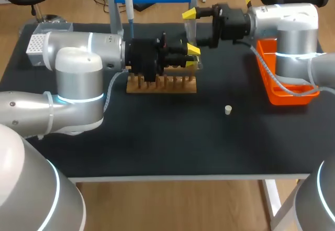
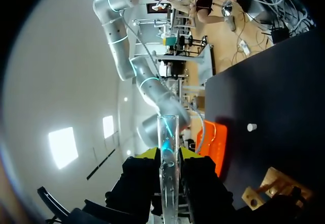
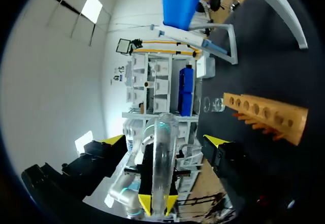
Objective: Invert the test tube, pick up the pipette, mount the tip to pipette, aspirate from beaker and dispense into the tube, eject the tip, return the pipette, and cap with the stopper.
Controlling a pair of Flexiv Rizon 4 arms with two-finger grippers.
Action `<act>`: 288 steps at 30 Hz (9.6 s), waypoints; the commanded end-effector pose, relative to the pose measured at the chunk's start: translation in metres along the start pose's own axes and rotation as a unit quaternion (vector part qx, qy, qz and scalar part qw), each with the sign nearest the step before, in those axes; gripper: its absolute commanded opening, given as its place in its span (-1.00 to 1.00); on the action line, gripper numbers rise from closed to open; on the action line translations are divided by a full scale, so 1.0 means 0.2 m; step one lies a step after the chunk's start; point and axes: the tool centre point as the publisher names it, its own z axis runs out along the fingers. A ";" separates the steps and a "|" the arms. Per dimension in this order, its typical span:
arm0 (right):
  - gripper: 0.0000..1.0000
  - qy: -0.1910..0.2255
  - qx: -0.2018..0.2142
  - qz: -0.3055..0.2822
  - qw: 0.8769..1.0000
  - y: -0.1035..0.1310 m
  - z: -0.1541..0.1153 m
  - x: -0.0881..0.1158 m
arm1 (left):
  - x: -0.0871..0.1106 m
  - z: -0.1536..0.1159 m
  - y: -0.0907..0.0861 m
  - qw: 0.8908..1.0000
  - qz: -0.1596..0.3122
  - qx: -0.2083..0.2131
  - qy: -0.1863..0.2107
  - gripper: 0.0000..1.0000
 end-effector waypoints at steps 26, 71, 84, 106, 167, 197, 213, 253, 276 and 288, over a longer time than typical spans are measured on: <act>1.00 -0.129 -0.028 -0.398 0.908 0.00 -0.26 0.02 | 0.00 0.00 0.01 1.000 0.000 0.002 0.001 -1.00; 1.00 -0.338 0.063 -0.603 0.720 -0.19 -0.27 -0.48 | 0.00 0.00 0.01 1.000 0.000 0.002 0.001 -1.00; 1.00 -0.349 0.033 -0.589 0.728 -0.23 -0.25 -0.60 | 0.00 0.00 0.01 1.000 0.000 0.002 0.001 -1.00; 1.00 -0.373 0.048 -0.588 0.716 -0.24 -0.22 -0.77 | 0.00 0.00 0.01 1.000 0.000 0.002 0.001 -1.00; 1.00 -0.377 0.040 -0.573 0.727 -0.24 -0.22 -0.78 | -0.16 -0.14 0.18 0.955 -0.297 0.004 0.018 -1.00; 1.00 -0.377 0.040 -0.573 0.727 -0.24 -0.22 -0.78 | -0.17 -0.16 0.21 0.934 -0.356 0.002 0.014 -1.00; 1.00 -0.377 0.040 -0.573 0.727 -0.24 -0.22 -0.78 | -0.25 -0.30 0.38 0.840 -0.542 -0.006 -0.023 -1.00; 1.00 -0.377 0.040 -0.573 0.727 -0.24 -0.22 -0.78 | -0.10 -0.35 0.59 0.748 -0.657 -0.007 -0.096 -1.00; 1.00 -0.377 0.040 -0.573 0.727 -0.24 -0.22 -0.78 | -0.08 -0.37 0.60 0.736 -0.667 -0.013 -0.115 -1.00; 1.00 -0.377 0.040 -0.573 0.727 -0.24 -0.22 -0.78 | -0.02 -0.37 0.62 0.719 -0.683 -0.017 -0.127 -1.00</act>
